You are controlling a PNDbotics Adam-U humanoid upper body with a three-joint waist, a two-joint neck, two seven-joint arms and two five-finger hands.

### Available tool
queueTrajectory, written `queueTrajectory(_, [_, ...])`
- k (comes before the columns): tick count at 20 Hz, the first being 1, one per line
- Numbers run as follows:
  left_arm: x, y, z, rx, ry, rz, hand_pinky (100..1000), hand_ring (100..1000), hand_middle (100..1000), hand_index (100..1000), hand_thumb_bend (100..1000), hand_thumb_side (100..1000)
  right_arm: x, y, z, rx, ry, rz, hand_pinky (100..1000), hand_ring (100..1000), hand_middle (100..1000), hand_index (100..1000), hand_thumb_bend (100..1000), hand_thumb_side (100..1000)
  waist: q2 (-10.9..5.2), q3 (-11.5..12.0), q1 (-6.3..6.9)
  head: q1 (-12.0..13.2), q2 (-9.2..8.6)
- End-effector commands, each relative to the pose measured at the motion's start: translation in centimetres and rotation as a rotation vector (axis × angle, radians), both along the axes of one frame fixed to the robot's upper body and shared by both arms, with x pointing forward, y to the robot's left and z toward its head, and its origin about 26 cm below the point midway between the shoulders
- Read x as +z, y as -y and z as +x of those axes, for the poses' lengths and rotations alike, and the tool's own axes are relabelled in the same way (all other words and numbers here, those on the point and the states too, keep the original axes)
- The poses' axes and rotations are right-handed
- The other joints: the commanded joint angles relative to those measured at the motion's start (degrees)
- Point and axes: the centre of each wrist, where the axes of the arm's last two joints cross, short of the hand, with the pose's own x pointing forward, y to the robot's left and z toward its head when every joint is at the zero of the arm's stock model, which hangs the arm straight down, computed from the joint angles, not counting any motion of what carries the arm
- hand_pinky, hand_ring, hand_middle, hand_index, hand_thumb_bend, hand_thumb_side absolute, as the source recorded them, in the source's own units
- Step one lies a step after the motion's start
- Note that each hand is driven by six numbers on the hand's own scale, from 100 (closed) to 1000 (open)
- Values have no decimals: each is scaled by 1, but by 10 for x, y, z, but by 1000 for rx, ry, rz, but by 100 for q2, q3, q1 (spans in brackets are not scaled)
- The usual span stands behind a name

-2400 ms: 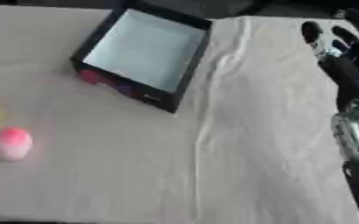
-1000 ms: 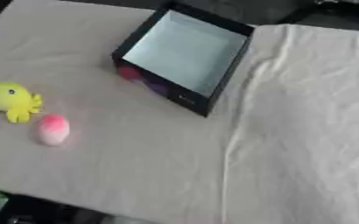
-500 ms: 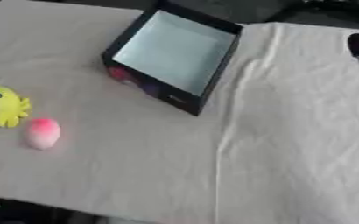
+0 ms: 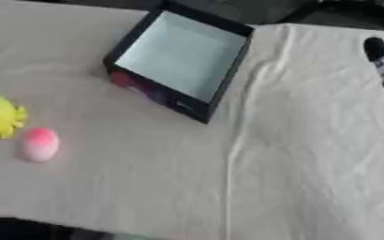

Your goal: Pick up objects on the table and place them in the box.

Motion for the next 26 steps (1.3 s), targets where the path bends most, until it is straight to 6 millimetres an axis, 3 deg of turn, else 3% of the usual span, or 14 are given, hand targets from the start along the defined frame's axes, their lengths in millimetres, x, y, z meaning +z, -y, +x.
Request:
queueTrajectory(1, [15, -4, 2, 11, 7, 93, 793, 747, 769, 883, 547, 103, 11, 2, 0, 13, 26, -31, 922, 867, 903, 842, 735, 316, -69, -29, 17, 61, -6])
queueTrajectory(13, [-14, -11, 25, 8, -145, 246, 785, 773, 779, 894, 547, 100, 10, -1, 1, 31, 18, -37, 922, 867, 903, 842, 737, 305, -2, -160, 40, 109, -6])
queueTrajectory(19, [-28, -19, 29, 39, -87, 244, 771, 755, 766, 891, 536, 100, 6, -2, 2, 33, 9, -32, 922, 867, 903, 842, 739, 300, 42, -164, 47, 110, -6])
queueTrajectory(22, [-32, -18, 31, 33, -45, 226, 764, 748, 756, 887, 503, 100, 6, -1, 2, 32, 9, -31, 922, 867, 903, 842, 737, 300, 66, -170, 46, 119, -6])
queueTrajectory(26, [-37, -13, 36, 18, -5, 217, 734, 722, 717, 815, 318, 100, 6, -3, 3, 39, 8, -28, 922, 867, 903, 842, 738, 298, 89, -183, 47, 122, -6])
